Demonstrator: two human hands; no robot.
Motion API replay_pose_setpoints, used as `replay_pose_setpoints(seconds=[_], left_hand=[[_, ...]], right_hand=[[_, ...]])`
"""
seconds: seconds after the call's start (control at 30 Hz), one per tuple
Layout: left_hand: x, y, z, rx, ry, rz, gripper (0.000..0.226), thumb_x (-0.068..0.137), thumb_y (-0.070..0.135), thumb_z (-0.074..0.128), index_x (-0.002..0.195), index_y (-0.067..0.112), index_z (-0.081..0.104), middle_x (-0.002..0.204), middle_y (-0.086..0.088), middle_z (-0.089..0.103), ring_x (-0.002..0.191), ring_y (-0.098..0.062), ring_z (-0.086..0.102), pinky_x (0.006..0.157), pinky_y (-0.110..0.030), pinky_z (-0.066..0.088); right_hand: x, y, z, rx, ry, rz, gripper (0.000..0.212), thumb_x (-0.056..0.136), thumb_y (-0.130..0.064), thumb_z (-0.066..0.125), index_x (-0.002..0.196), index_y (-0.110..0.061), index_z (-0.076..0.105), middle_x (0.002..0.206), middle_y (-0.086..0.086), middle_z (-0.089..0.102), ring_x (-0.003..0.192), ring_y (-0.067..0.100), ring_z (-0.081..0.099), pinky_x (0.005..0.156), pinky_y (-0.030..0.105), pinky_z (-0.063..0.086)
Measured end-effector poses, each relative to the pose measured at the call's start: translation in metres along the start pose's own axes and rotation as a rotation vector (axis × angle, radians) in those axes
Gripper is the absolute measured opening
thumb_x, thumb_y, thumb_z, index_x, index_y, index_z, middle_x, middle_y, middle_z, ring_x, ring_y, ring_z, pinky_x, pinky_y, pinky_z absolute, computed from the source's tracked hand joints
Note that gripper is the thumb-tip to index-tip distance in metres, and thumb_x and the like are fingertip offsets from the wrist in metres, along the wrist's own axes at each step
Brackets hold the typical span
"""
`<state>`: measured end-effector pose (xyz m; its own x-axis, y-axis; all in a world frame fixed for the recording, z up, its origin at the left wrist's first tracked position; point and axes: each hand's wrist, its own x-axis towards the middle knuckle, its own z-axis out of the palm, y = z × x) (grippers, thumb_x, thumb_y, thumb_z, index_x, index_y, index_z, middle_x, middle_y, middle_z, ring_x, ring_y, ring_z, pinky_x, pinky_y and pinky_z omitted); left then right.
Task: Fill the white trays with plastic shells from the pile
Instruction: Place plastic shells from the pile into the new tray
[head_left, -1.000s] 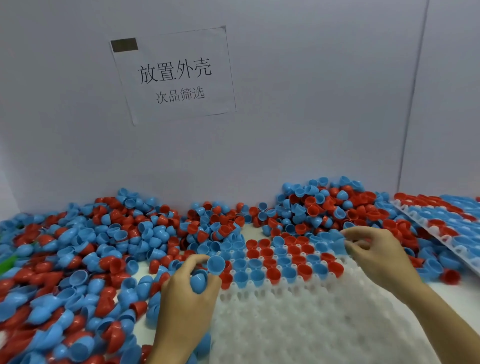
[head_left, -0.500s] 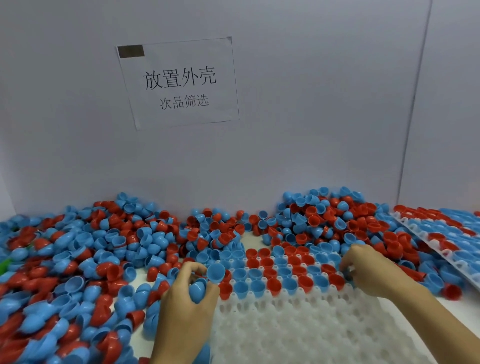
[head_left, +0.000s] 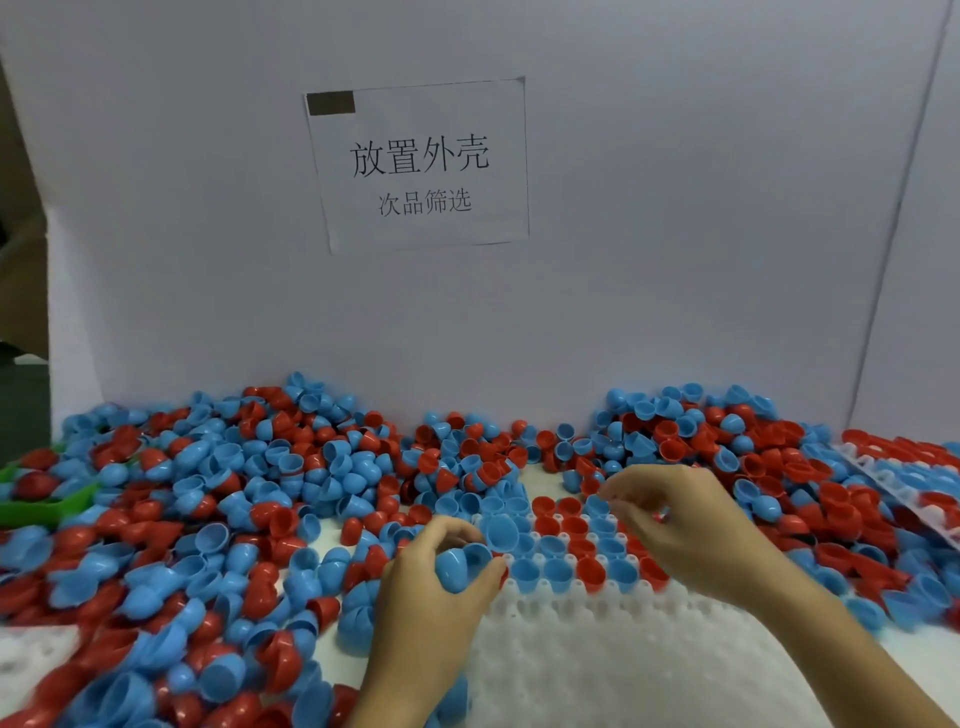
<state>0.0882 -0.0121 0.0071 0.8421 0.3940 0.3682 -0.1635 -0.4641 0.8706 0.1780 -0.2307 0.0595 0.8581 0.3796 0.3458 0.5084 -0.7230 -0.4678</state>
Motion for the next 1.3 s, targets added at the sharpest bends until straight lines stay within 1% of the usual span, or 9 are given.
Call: replay_pose_setpoints(seconds=[0.23, 0.37, 0.57, 0.63, 0.73, 0.9, 1.0, 1.13, 1.3], left_hand=[[0.002, 0.000, -0.001, 0.086, -0.003, 0.087, 0.022, 0.081, 0.029, 0.081, 0.089, 0.029, 0.059, 0.091, 0.011, 0.067, 0.088, -0.008, 0.064, 0.071, -0.012, 0.052], [0.004, -0.002, -0.001, 0.116, -0.042, 0.134, 0.016, 0.089, 0.026, 0.073, 0.098, 0.026, 0.060, 0.099, 0.011, 0.064, 0.095, -0.007, 0.061, 0.077, -0.012, 0.051], [0.005, -0.006, -0.002, 0.047, -0.182, 0.101, 0.033, 0.091, 0.026, 0.072, 0.121, 0.029, 0.060, 0.114, 0.016, 0.064, 0.102, -0.003, 0.062, 0.083, -0.013, 0.051], [0.006, -0.007, -0.003, -0.103, -0.193, 0.031, 0.034, 0.090, 0.020, 0.073, 0.120, 0.031, 0.061, 0.105, 0.013, 0.067, 0.082, -0.008, 0.067, 0.068, -0.018, 0.054], [0.012, -0.012, -0.007, -0.241, -0.015, -0.048, 0.014, 0.089, 0.017, 0.075, 0.094, 0.024, 0.064, 0.073, 0.006, 0.065, 0.055, -0.006, 0.057, 0.050, -0.017, 0.046], [0.021, -0.023, -0.013, -0.343, 0.096, -0.247, 0.027, 0.085, 0.030, 0.078, 0.083, 0.014, 0.056, 0.052, 0.010, 0.050, 0.047, -0.006, 0.046, 0.051, -0.024, 0.042], [0.024, -0.028, -0.012, -0.435, 0.086, -0.387, 0.027, 0.096, 0.040, 0.060, 0.085, 0.015, 0.057, 0.058, 0.005, 0.045, 0.053, -0.011, 0.040, 0.052, -0.028, 0.036], [0.027, -0.033, -0.012, -0.741, 0.138, -0.454, 0.028, 0.098, 0.021, 0.045, 0.082, 0.009, 0.064, 0.082, -0.013, 0.053, 0.060, -0.016, 0.043, 0.046, -0.026, 0.034], [0.027, -0.036, -0.009, -0.587, 0.104, -0.395, 0.022, 0.103, 0.017, 0.047, 0.097, 0.017, 0.068, 0.104, -0.008, 0.065, 0.073, -0.016, 0.049, 0.061, -0.026, 0.039]], right_hand=[[-0.004, -0.067, 0.057, 0.190, -0.156, -0.108, 0.015, 0.094, -0.036, 0.065, 0.086, -0.029, 0.076, 0.079, -0.016, 0.071, 0.081, -0.005, 0.062, 0.065, 0.012, 0.049], [-0.004, -0.066, 0.068, 0.263, -0.077, -0.071, 0.020, 0.092, -0.037, 0.068, 0.073, -0.031, 0.073, 0.078, -0.015, 0.069, 0.066, -0.003, 0.060, 0.056, 0.014, 0.044], [-0.007, -0.061, 0.078, 0.214, 0.050, -0.013, 0.027, 0.094, -0.030, 0.065, 0.075, -0.047, 0.057, 0.088, -0.015, 0.060, 0.083, 0.006, 0.054, 0.070, 0.019, 0.046], [-0.005, -0.058, 0.077, 0.187, 0.080, -0.007, 0.020, 0.096, -0.027, 0.063, 0.083, -0.040, 0.059, 0.092, -0.014, 0.057, 0.085, 0.007, 0.054, 0.075, 0.020, 0.047], [-0.001, -0.054, 0.068, 0.096, 0.035, -0.027, 0.011, 0.097, -0.029, 0.061, 0.087, -0.034, 0.064, 0.091, -0.015, 0.055, 0.081, 0.006, 0.053, 0.067, 0.016, 0.043], [-0.002, -0.060, 0.061, -0.135, -0.244, -0.136, 0.012, 0.097, -0.029, 0.060, 0.101, -0.029, 0.071, 0.099, -0.014, 0.053, 0.085, 0.005, 0.052, 0.070, 0.020, 0.047], [-0.004, -0.071, 0.070, -0.268, -0.324, -0.151, 0.016, 0.097, -0.025, 0.059, 0.107, -0.025, 0.072, 0.106, -0.008, 0.054, 0.094, 0.012, 0.056, 0.080, 0.027, 0.053], [-0.004, -0.084, 0.085, -0.518, -0.399, -0.197, 0.013, 0.094, -0.021, 0.059, 0.104, -0.015, 0.064, 0.106, 0.002, 0.056, 0.083, 0.020, 0.056, 0.073, 0.034, 0.051], [-0.001, -0.089, 0.090, -0.548, -0.443, -0.175, 0.012, 0.090, -0.019, 0.065, 0.100, -0.016, 0.060, 0.106, 0.005, 0.058, 0.087, 0.022, 0.060, 0.080, 0.037, 0.054]])
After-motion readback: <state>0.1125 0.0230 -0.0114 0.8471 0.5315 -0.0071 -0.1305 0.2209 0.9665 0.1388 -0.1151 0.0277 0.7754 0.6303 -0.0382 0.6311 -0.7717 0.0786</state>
